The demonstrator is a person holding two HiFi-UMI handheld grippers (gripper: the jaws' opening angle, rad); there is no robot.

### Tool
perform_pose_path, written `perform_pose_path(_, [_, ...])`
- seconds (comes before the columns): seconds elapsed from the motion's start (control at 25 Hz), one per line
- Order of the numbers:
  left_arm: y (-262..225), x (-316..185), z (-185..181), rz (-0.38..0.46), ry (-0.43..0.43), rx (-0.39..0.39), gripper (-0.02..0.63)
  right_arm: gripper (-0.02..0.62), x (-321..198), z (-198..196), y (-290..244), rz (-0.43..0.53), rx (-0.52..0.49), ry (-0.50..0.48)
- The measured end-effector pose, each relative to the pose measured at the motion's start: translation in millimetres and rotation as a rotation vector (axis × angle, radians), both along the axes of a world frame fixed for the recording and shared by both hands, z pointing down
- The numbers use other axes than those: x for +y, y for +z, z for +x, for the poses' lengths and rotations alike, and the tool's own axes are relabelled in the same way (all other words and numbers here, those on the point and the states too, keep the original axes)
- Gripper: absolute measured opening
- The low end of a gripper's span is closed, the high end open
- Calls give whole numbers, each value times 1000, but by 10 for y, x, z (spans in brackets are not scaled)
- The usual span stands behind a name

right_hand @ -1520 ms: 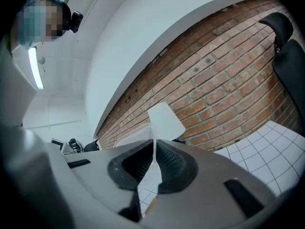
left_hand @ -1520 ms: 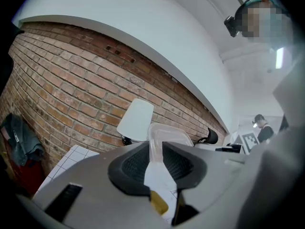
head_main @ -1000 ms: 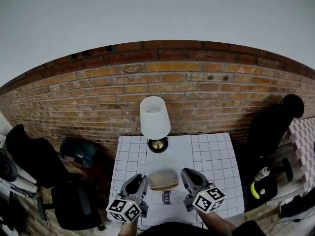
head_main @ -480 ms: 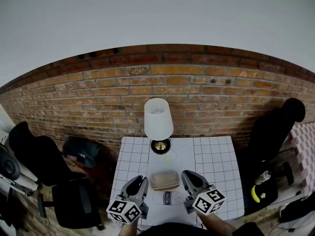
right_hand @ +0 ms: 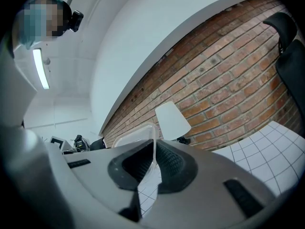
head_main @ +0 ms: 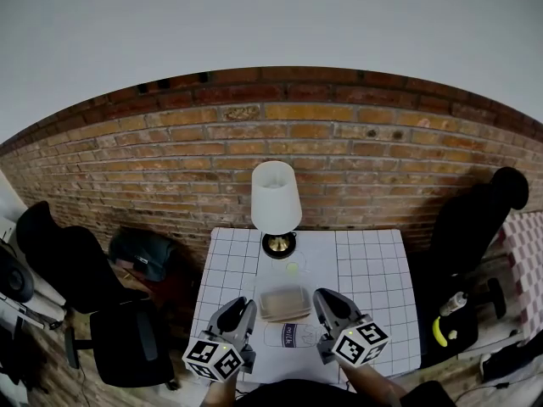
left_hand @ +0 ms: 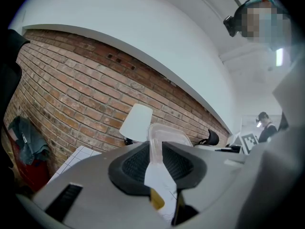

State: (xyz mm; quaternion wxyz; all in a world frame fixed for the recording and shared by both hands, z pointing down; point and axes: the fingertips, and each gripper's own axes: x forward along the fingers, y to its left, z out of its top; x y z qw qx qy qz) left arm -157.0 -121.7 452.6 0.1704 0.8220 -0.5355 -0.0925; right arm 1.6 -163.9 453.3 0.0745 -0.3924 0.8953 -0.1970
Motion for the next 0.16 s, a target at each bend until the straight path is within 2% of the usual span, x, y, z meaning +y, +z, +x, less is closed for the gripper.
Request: perform_pose_path(0.16, [-8, -26, -27, 3, -2, -2, 89, 17, -25, -26, -12, 0, -1, 1])
